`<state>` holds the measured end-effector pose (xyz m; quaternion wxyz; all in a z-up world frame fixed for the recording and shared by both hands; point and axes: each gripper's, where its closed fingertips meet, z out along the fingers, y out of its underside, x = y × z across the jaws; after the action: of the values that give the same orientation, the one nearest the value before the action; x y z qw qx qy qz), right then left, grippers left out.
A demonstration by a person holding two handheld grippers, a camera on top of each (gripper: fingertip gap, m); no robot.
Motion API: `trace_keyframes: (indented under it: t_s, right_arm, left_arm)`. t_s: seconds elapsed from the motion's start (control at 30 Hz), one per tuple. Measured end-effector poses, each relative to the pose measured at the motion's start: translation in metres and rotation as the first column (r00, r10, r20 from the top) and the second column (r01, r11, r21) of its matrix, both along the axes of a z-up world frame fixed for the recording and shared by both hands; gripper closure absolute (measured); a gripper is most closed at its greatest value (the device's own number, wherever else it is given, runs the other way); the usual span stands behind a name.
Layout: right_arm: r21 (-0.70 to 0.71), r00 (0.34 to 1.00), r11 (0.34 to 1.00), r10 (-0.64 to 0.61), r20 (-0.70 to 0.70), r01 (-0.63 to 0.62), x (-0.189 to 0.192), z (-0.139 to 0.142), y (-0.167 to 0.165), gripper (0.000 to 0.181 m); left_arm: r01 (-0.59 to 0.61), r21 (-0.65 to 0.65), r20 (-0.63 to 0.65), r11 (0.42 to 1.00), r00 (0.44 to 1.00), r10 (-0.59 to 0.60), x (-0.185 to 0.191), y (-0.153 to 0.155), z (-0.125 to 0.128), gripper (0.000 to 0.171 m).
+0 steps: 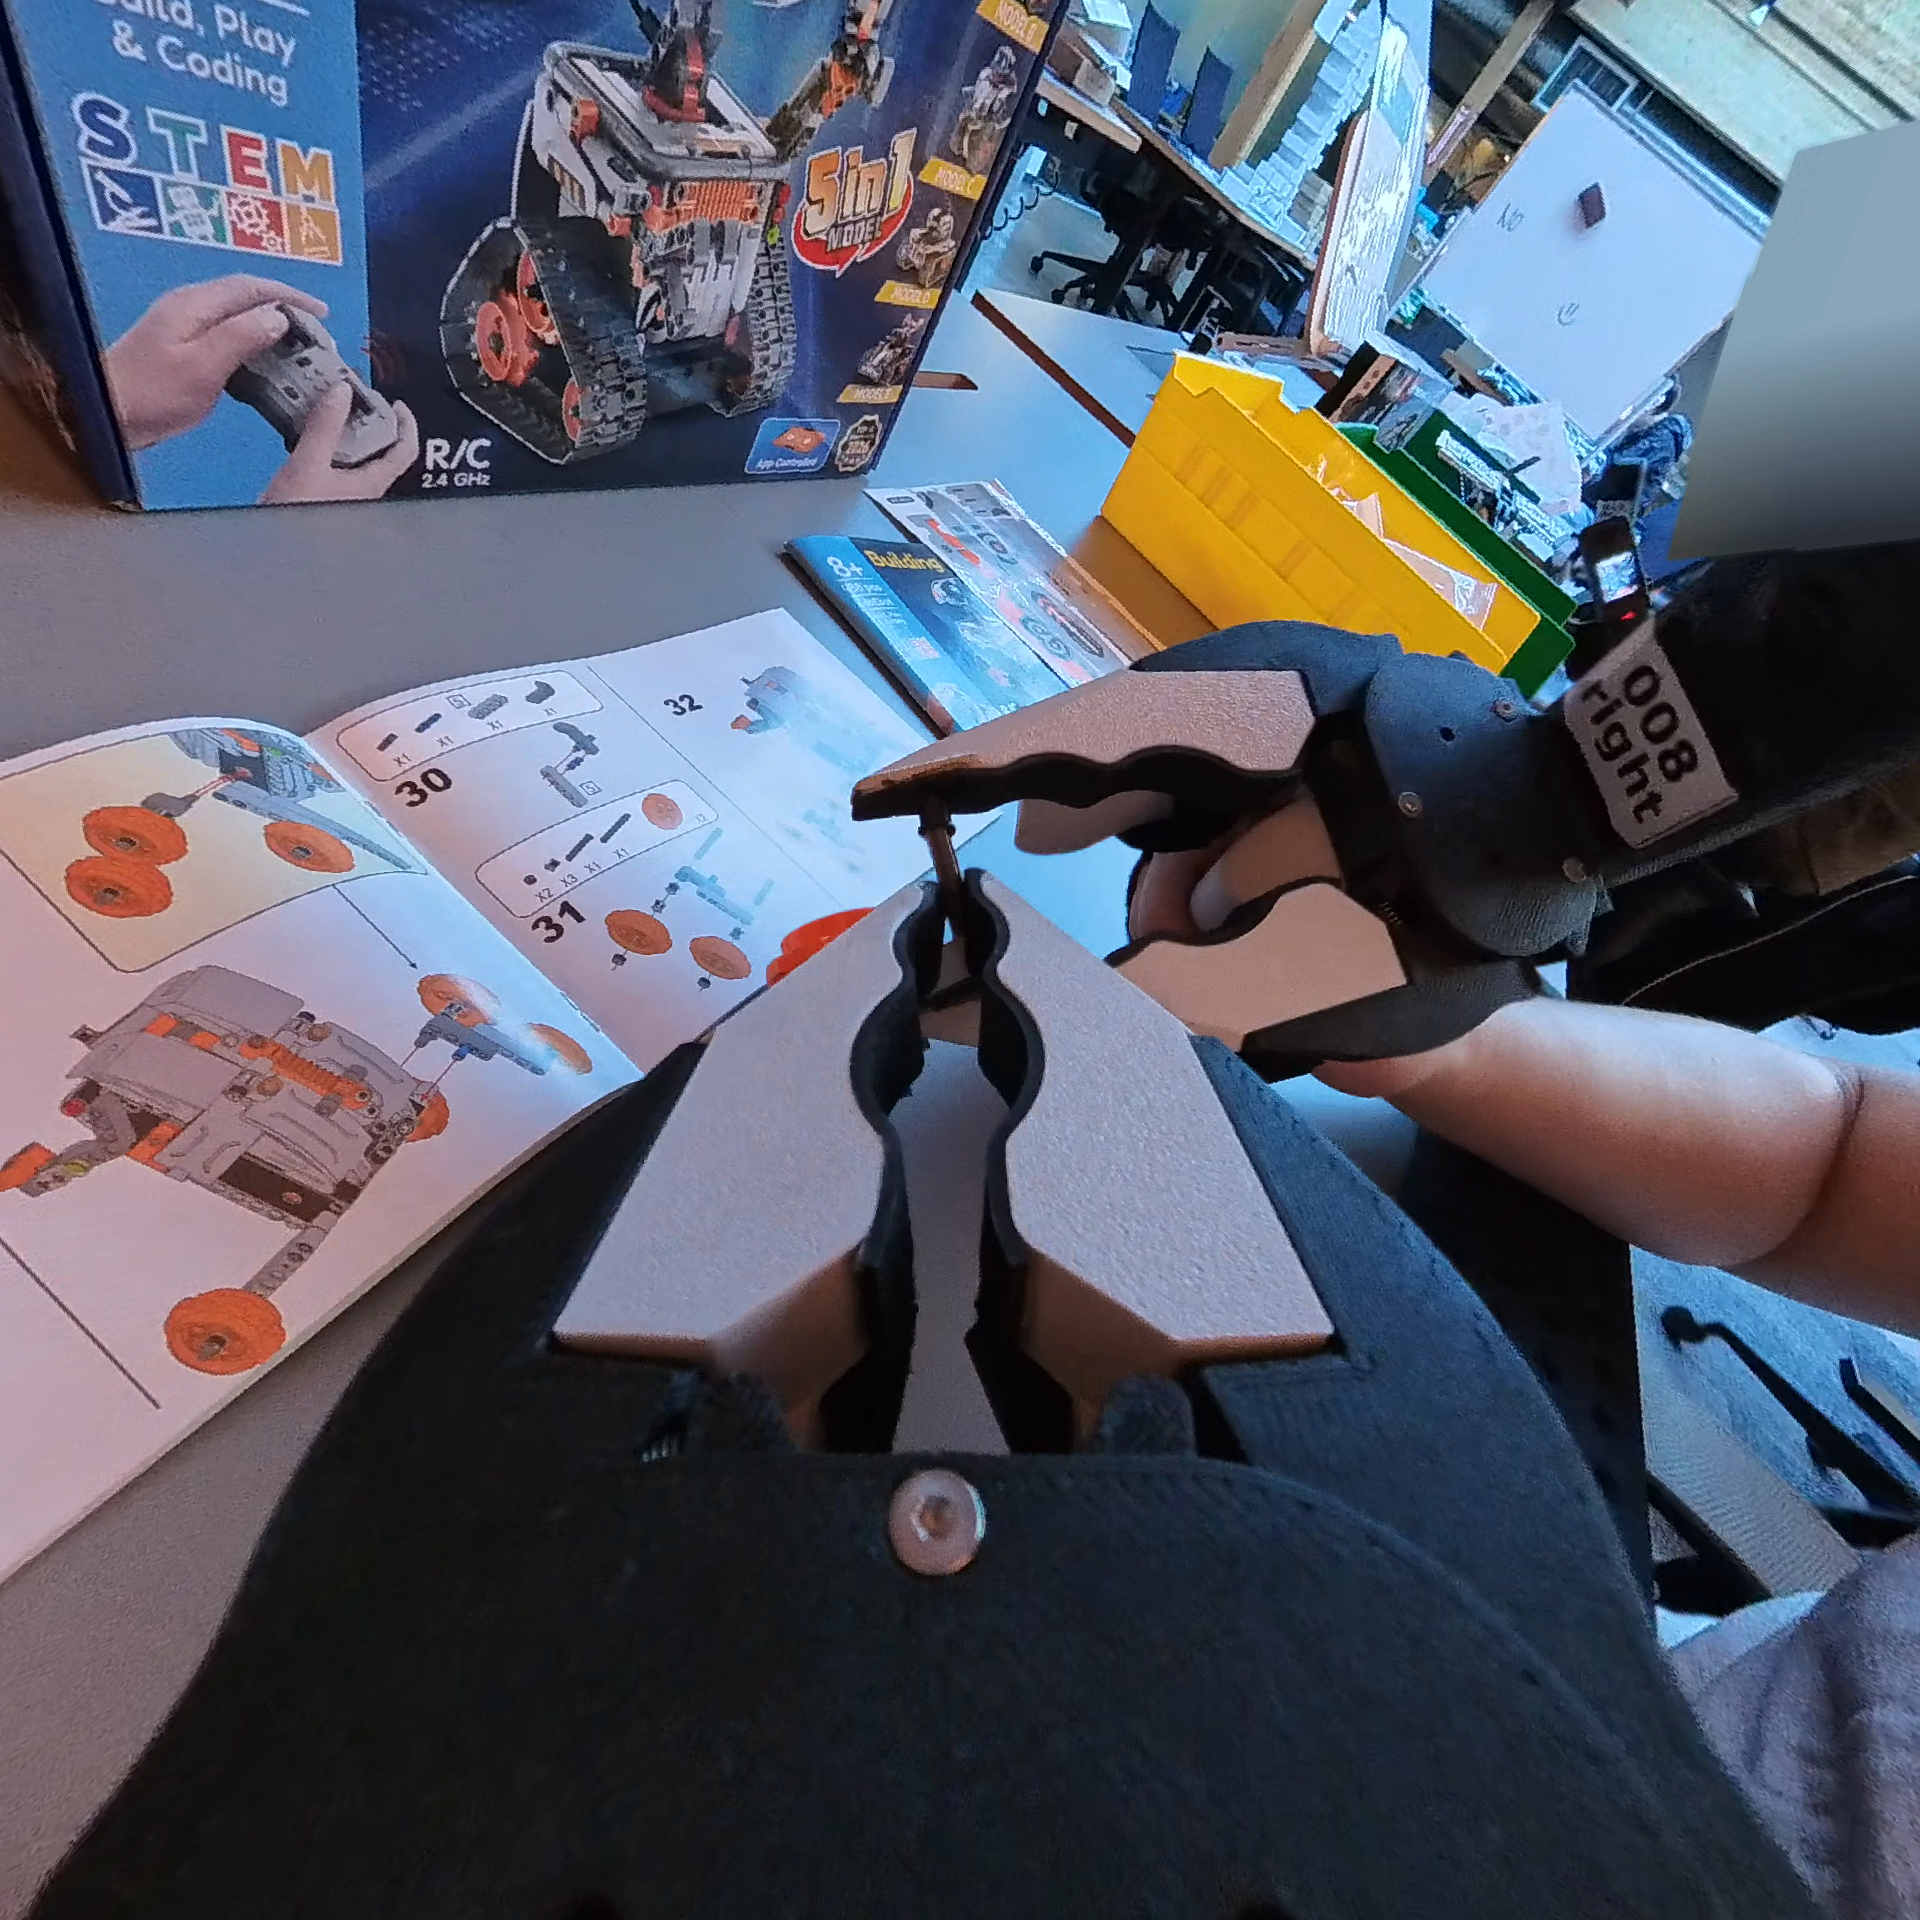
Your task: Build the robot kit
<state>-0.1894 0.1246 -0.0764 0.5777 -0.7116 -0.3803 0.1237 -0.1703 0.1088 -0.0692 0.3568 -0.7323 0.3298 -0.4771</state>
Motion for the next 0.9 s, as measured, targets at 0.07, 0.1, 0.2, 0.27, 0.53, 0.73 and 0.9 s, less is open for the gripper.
trace_keyframes:
  t_s: [0.07,0.1,0.2,0.27,0.53,0.73,0.9]
  right_arm:
    - [0.013,1.000,1.000,-0.004,0.023,0.004,0.0000,-0.0009,0.0003,0.142]
    - [0.013,1.000,1.000,-0.003,0.020,0.003,-0.0001,-0.0010,0.0004,0.142]
    - [0.000,1.000,1.000,0.005,-0.007,-0.005,-0.0002,-0.0005,-0.0001,0.142]
    - [0.000,1.000,1.000,0.015,-0.004,-0.015,-0.0003,-0.0015,-0.0009,0.142]
    - [0.086,0.996,0.996,-0.021,0.083,0.014,0.0017,-0.0005,-0.0002,0.142]
    - [0.076,0.998,0.997,-0.015,0.069,0.009,0.0033,-0.0021,-0.0002,0.143]
    - [0.092,0.996,0.996,-0.025,0.081,0.018,0.0037,-0.0017,0.0005,0.142]
  left_arm:
    - [0.002,-0.003,-0.004,1.000,1.000,-0.002,-0.0001,0.0000,-0.0010,0.171]
    - [0.003,-0.005,-0.004,1.000,1.000,-0.003,-0.0002,0.0000,-0.0013,0.171]
    - [0.006,-0.003,-0.003,1.000,1.000,-0.006,0.0000,-0.0003,-0.0009,0.171]
    - [0.012,-0.004,-0.009,1.000,1.000,-0.012,0.0001,-0.0008,-0.0020,0.171]
    - [0.046,-0.055,0.050,0.997,0.998,-0.043,0.0013,-0.0009,-0.0010,0.170]
    - [0.038,0.078,-0.024,0.996,0.999,-0.036,0.0034,-0.0001,-0.0030,0.170]
    - [0.014,0.147,-0.068,0.989,0.998,-0.004,0.0025,0.0025,-0.0032,0.167]
